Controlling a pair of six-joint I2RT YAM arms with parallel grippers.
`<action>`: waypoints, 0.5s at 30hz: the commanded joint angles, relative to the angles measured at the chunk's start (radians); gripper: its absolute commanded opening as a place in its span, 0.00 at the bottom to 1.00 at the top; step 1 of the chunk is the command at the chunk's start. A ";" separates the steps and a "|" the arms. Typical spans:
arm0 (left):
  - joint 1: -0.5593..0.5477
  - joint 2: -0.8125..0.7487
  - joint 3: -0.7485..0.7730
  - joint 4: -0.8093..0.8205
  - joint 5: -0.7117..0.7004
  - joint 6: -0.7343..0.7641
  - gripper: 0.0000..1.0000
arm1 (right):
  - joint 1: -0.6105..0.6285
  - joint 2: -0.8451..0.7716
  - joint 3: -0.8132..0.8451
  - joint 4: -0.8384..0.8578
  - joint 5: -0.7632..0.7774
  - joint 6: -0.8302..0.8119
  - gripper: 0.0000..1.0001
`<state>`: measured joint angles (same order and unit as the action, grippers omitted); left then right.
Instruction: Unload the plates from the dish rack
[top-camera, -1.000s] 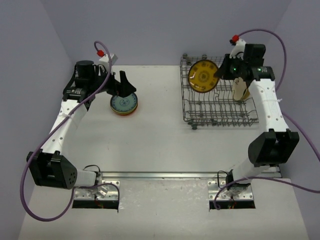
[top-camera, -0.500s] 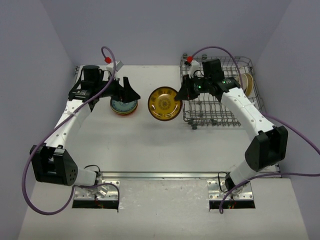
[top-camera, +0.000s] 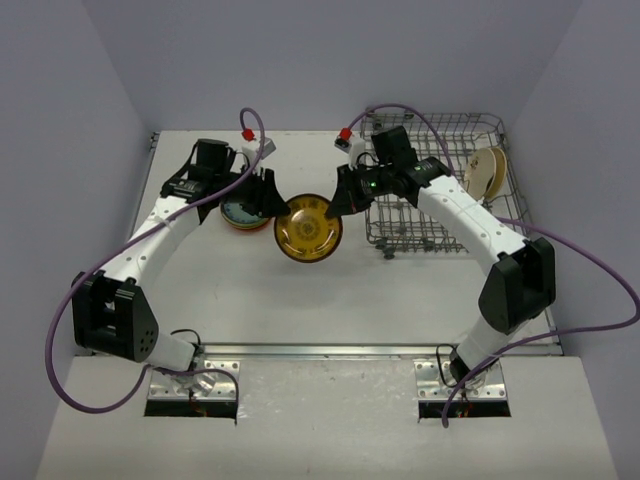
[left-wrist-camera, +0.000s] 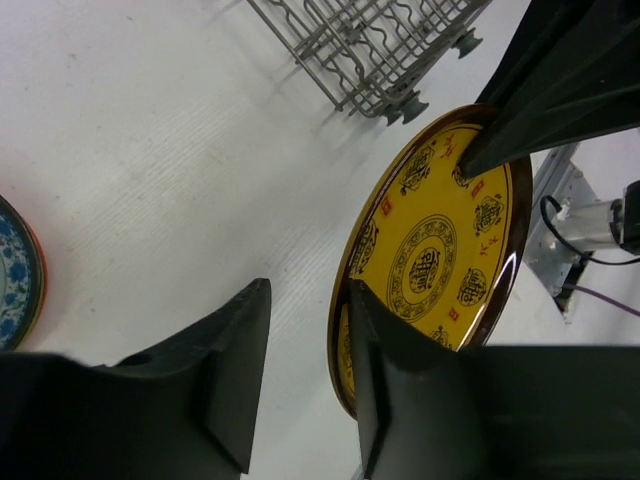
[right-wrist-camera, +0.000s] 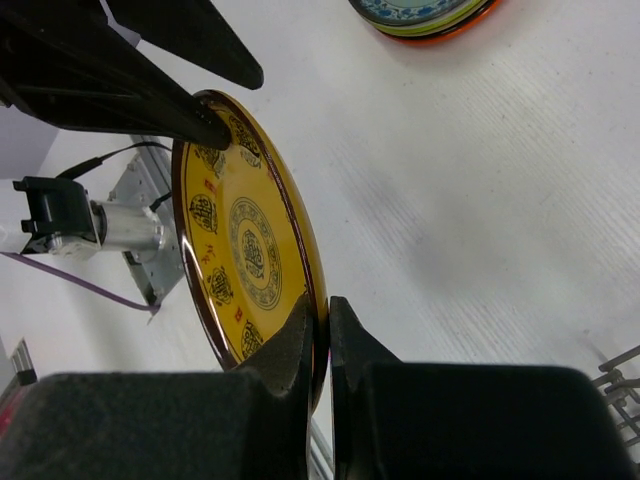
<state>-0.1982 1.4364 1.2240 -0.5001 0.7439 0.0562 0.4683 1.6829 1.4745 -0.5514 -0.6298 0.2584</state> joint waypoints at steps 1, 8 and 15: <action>-0.009 -0.007 0.004 0.026 0.002 0.031 0.23 | 0.006 -0.014 0.066 0.031 -0.028 -0.008 0.00; -0.003 0.004 0.002 0.023 0.019 0.018 0.00 | 0.003 -0.012 0.075 0.007 0.045 -0.013 0.63; 0.212 0.083 0.066 0.032 -0.035 -0.083 0.00 | -0.100 -0.041 0.039 0.004 0.142 0.031 0.99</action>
<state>-0.1171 1.4725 1.2271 -0.5070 0.7467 0.0410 0.4405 1.6862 1.4975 -0.5632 -0.5465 0.2600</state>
